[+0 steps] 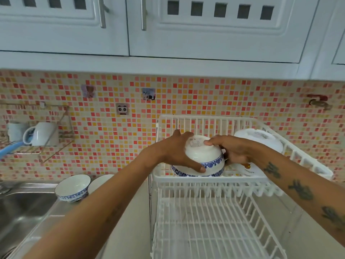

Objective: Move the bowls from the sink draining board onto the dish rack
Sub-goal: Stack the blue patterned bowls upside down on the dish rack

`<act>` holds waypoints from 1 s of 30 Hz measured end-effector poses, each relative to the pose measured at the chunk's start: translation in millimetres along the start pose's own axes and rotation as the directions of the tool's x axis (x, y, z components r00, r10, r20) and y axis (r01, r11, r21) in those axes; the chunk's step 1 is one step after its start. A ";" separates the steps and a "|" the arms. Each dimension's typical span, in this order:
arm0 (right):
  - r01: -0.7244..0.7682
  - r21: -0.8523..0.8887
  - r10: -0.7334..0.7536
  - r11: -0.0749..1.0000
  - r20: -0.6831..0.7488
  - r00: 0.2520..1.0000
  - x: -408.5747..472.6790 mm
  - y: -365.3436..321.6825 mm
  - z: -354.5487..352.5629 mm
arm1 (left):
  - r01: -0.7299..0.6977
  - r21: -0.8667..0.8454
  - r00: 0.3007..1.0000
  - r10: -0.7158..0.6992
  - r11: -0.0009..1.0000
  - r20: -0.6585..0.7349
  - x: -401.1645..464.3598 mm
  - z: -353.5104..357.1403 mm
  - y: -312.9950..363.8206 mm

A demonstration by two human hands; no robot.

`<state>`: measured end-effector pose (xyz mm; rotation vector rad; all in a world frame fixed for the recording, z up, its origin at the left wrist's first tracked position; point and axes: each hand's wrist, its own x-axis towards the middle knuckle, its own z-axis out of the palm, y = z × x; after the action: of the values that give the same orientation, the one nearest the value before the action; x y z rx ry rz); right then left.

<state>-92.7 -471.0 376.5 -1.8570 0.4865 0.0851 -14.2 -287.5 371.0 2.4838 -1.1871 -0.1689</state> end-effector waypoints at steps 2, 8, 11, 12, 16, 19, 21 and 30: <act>0.014 -0.025 -0.015 1.000 -0.015 1.000 -1.6 0.6 0.5 | 0.001 0.013 1.000 -0.001 1.000 0.002 -0.6 2.1 1.4; 0.037 -0.078 -0.043 0.996 -0.086 0.995 -1.5 4.9 2.2 | -0.005 0.006 1.000 0.005 1.000 0.001 -6.1 1.9 3.1; 0.069 -0.162 -0.093 0.984 -0.145 0.985 -0.4 4.8 9.0 | -0.024 0.003 0.999 0.024 1.000 -0.021 -9.1 0.5 3.5; 0.080 -0.186 -0.111 0.979 -0.167 0.980 1.0 5.0 11.9 | -0.025 0.005 0.999 0.025 1.000 -0.026 -10.6 0.2 3.2; 0.104 -0.246 -0.153 0.964 -0.190 0.970 0.9 5.1 19.3 | -0.015 0.027 1.000 0.015 1.000 -0.016 -12.8 0.4 3.4; 0.127 -0.262 -0.178 0.957 -0.185 0.966 -2.4 2.9 23.3 | -0.030 0.030 0.999 0.031 0.999 -0.019 -15.9 -0.8 3.7; 0.149 -0.262 -0.197 0.954 -0.169 0.966 -3.5 4.8 21.0 | -0.051 0.036 0.998 0.052 0.998 -0.023 -18.2 -2.2 5.1; 0.305 -0.421 -0.462 0.854 -0.348 0.816 -29.8 -18.3 43.8 | -0.281 -0.222 0.944 0.226 0.934 -0.242 -23.0 -6.4 -9.5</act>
<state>-105.2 -417.4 386.7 -2.3044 0.3978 -0.5785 -20.3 -262.5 371.9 2.0478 -1.2924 0.0161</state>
